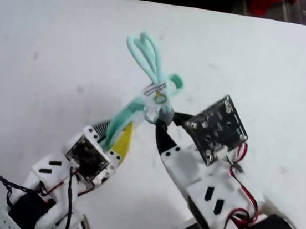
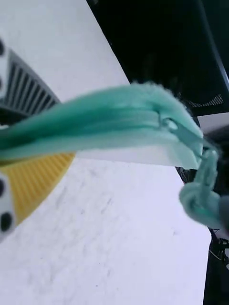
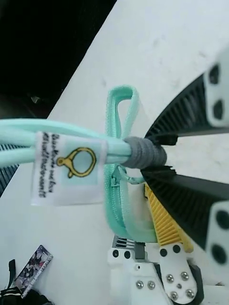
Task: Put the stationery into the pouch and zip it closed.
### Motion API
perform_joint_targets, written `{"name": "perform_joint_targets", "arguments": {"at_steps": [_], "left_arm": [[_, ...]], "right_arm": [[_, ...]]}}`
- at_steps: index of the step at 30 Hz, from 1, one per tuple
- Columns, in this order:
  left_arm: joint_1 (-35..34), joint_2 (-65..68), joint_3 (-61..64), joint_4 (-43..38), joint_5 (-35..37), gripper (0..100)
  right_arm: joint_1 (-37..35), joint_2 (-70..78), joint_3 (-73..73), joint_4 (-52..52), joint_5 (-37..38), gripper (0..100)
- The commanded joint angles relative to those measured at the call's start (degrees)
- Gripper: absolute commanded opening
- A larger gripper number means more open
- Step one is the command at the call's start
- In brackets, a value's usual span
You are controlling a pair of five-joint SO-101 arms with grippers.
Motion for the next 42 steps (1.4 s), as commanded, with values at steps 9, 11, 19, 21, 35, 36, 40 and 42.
{"name": "perform_joint_targets", "arguments": {"at_steps": [9,11,19,21,35,36,40,42], "left_arm": [[-0.2,-0.7,-4.5,0.8,0.6,7],[-0.2,-0.7,-4.6,2.5,0.7,13],[-5.2,-0.7,-12.2,8.8,5.9,16],[-5.2,-0.7,-14.1,10.6,6.0,16],[-5.0,-0.7,-10.9,10.1,5.8,2],[-5.0,-0.7,-10.8,10.1,5.8,2],[-5.0,-0.7,-10.7,10.5,5.9,2],[-5.0,-0.7,-10.6,10.5,5.9,2]], "right_arm": [[-5.7,0.7,3.5,-16.0,-3.8,1.9],[-8.5,0.7,3.4,-16.0,-3.8,1.9],[-9.0,0.8,3.5,-15.9,-3.8,1.9],[-9.0,0.8,3.5,-16.0,-3.8,1.9],[-6.7,0.8,4.6,-20.4,-3.9,1.9],[-5.1,0.8,5.6,-22.8,-4.2,1.9],[0.6,0.8,12.9,-31.4,-4.3,1.9],[2.4,0.8,16.4,-34.0,-4.3,1.9]]}}
